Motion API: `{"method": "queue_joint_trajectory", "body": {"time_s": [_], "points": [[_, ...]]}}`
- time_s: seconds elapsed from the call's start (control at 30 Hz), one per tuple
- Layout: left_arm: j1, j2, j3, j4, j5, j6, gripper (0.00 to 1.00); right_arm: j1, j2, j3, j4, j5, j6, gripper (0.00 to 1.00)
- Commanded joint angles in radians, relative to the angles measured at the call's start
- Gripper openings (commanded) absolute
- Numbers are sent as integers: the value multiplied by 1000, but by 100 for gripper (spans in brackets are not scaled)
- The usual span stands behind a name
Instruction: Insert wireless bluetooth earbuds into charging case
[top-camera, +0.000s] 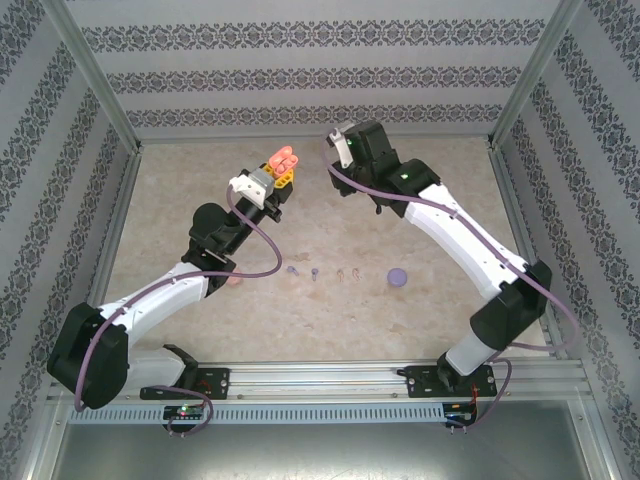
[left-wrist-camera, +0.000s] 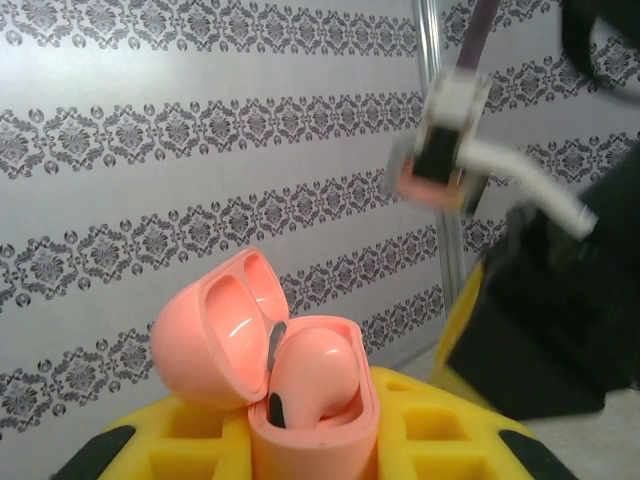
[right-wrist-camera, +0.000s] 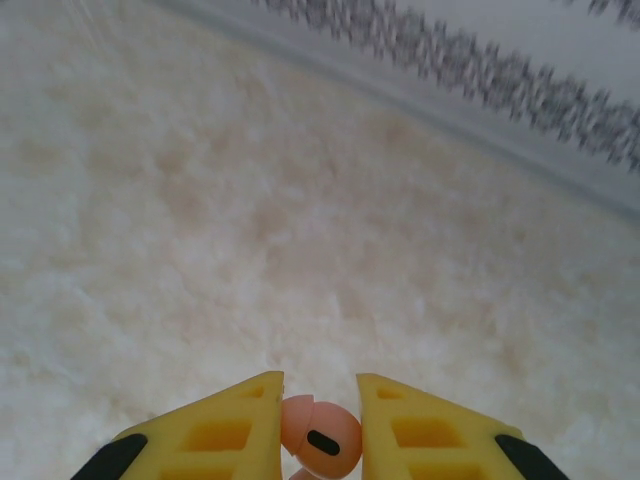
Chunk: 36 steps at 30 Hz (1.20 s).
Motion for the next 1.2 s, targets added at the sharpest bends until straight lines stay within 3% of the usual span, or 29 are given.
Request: {"method": "queue_joint_trajectory", "body": {"time_s": [0.0, 0.27, 0.57, 1.17], "points": [[5, 19, 42, -14, 58, 21, 0, 15, -77, 22, 79, 45, -33, 22], [4, 68, 74, -40, 105, -9, 0, 22, -228, -87, 300, -8, -16, 23], [-19, 136, 140, -47, 163, -51, 0, 23, -295, -207, 463, -125, -25, 23], [-51, 155, 193, -82, 214, -44, 0, -12, -280, -295, 581, -250, 8, 23]]}}
